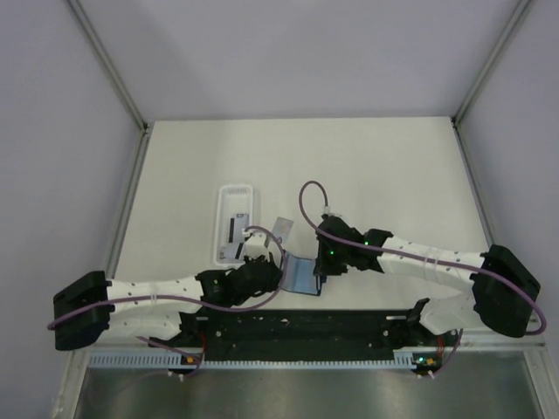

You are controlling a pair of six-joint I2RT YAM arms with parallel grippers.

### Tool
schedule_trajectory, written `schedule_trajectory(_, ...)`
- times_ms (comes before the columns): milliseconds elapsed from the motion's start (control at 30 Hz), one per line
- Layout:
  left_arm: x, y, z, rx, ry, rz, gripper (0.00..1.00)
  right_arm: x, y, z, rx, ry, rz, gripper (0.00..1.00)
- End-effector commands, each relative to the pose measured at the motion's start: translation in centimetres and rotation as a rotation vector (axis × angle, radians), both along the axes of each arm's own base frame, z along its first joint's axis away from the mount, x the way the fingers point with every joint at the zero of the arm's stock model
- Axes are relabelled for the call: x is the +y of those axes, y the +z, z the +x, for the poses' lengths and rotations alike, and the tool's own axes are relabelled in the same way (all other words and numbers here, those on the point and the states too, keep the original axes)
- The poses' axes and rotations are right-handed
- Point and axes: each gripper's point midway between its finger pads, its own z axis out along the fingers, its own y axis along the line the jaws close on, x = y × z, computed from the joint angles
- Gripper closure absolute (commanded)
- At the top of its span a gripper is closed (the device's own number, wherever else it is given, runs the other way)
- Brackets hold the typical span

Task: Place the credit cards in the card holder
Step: Turn over the card slot in the card holder.

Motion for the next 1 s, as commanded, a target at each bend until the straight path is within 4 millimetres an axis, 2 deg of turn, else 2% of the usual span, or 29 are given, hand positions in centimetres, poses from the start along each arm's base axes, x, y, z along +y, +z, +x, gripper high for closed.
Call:
schedule_trajectory(0,0.1,1.3,0.8,-0.026,0.05,-0.011,1.0,-0.9,0.6,0.5,-0.038,-0.037,-0.048,1.0)
schedule_trajectory(133,0.3,1.1,0.8,-0.026,0.06,-0.002,1.0,-3.0,0.0,0.3,-0.047,-0.057,-0.12,1.0)
schedule_trajectory(333,0.6,1.1,0.9,-0.027,0.071,-0.004,1.0,-4.3,0.2,0.0,-0.062,-0.072,-0.14,1.0)
schedule_trajectory(500,0.5,1.0,0.8,-0.021,0.067,-0.008,1.0,-4.3,-0.1,0.0,-0.046,-0.086,-0.134,1.0)
schedule_trajectory(967,0.2,0.7,0.5,-0.006,0.097,-0.025,1.0,-2.7,0.7,0.2,-0.017,-0.105,0.059,1.0)
